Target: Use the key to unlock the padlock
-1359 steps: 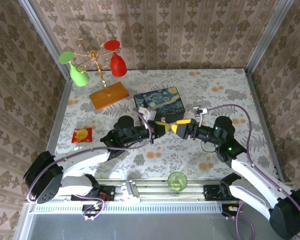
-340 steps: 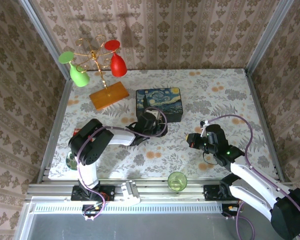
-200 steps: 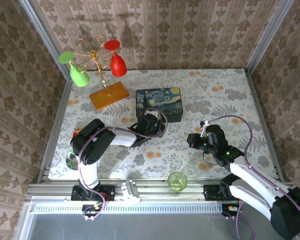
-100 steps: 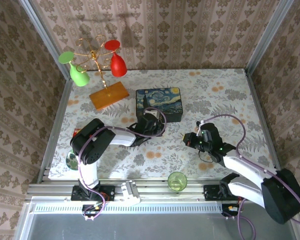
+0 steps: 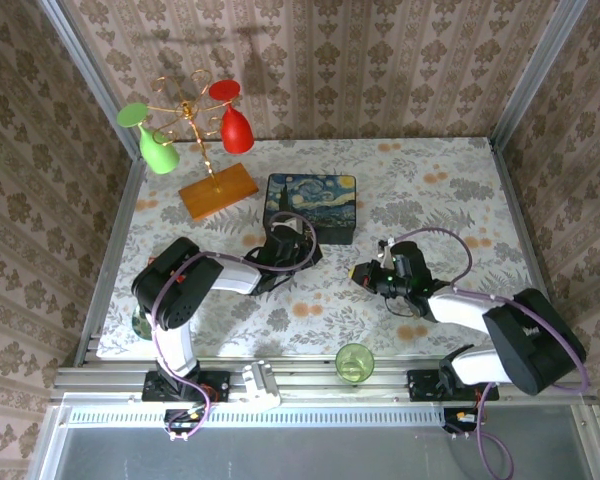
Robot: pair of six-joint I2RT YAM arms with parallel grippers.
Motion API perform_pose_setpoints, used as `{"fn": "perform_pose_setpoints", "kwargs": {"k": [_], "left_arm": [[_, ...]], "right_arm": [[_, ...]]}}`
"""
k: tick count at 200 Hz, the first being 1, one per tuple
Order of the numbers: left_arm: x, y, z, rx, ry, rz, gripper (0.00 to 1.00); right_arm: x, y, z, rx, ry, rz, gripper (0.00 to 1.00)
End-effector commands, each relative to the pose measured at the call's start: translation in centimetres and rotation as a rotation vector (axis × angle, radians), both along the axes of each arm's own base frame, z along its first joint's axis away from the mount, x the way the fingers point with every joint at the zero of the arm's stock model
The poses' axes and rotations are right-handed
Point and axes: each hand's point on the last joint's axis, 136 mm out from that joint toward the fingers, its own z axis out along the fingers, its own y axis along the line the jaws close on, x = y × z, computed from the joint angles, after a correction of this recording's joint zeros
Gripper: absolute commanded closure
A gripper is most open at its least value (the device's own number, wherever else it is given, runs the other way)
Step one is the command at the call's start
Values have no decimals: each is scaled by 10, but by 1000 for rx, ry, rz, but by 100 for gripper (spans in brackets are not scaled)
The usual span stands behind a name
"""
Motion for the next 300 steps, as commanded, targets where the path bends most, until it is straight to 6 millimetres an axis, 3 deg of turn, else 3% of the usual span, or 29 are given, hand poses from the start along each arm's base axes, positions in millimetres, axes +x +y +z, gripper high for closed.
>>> {"fn": "perform_pose_setpoints", "kwargs": {"k": [1, 50, 140, 167, 207, 253, 300], "left_arm": [[11, -7, 47, -163, -62, 43, 100], [13, -8, 66, -295, -47, 87, 100], [15, -7, 65, -363, -32, 120, 100], [16, -7, 62, -366, -25, 125, 100], [17, -9, 64, -400, -18, 126, 100], [16, -7, 62, -395, -19, 131, 100], [17, -9, 62, -406, -22, 129, 100]], "right_arm": [[14, 17, 23, 104, -68, 40, 100], [22, 38, 30, 228, -89, 131, 100], [41, 43, 0, 389, -34, 93, 100], [38, 40, 9, 371, -86, 106, 100], [41, 43, 2, 379, -65, 116, 100], [48, 44, 19, 402, -99, 112, 100], [52, 45, 18, 421, -72, 103, 100]]}}
